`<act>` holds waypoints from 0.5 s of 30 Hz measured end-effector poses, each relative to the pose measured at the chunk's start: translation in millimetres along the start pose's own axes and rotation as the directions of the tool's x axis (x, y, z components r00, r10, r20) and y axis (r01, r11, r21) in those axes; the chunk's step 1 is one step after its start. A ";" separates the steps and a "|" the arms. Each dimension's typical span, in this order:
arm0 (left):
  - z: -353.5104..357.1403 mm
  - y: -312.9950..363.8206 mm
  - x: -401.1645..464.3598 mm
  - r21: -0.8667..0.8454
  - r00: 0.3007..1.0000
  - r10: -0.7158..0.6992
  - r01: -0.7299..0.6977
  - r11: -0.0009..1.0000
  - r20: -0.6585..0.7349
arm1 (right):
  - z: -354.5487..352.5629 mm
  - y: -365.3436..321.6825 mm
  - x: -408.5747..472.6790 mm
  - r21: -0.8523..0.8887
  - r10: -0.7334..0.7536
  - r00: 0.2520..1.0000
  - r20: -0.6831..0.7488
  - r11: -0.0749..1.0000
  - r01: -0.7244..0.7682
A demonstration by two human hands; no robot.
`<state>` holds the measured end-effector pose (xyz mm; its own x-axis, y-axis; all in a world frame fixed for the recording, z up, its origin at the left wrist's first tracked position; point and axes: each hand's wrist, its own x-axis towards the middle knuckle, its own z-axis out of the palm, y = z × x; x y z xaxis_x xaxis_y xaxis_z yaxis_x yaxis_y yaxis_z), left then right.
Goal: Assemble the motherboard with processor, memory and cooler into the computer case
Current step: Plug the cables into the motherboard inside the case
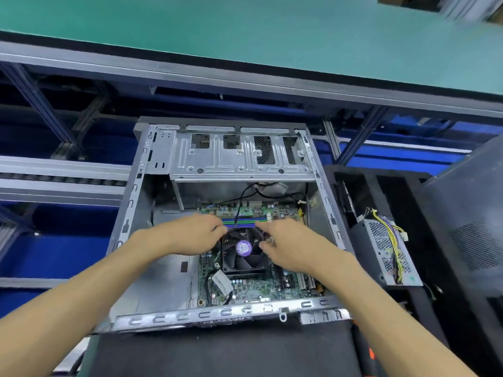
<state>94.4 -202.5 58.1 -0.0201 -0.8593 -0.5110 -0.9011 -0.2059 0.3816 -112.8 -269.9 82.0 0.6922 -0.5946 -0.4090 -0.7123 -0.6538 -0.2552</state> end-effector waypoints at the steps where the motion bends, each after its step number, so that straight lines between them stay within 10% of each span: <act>1: -0.6 0.0 0.9 -0.004 1.000 -0.010 0.010 1.000 0.001 | -0.1 -0.4 -4.6 -0.007 -0.003 1.000 -0.012 1.000 0.003; 6: -13.6 1.5 4.4 0.144 0.983 -0.021 0.048 0.988 -0.181 | -8.9 11.1 -34.1 0.031 -0.032 0.970 -0.242 0.999 0.041; 10: -17.2 43.8 16.4 -0.299 0.941 0.097 -0.199 0.933 -0.324 | -19.4 27.3 -52.0 0.104 -0.021 0.843 -0.538 0.990 0.091; 15: -9.8 114.3 51.8 -0.826 0.979 0.009 -0.178 0.534 -0.205 | -21.5 56.9 -43.9 0.300 0.211 0.616 -0.759 0.953 0.043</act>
<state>-5.4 -275.1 82.8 0.0608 -0.9390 -0.3385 -0.1197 -0.3435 0.9315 -181.2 -291.1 104.3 0.3636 -0.8595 0.3593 -0.6842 -0.5081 -0.5232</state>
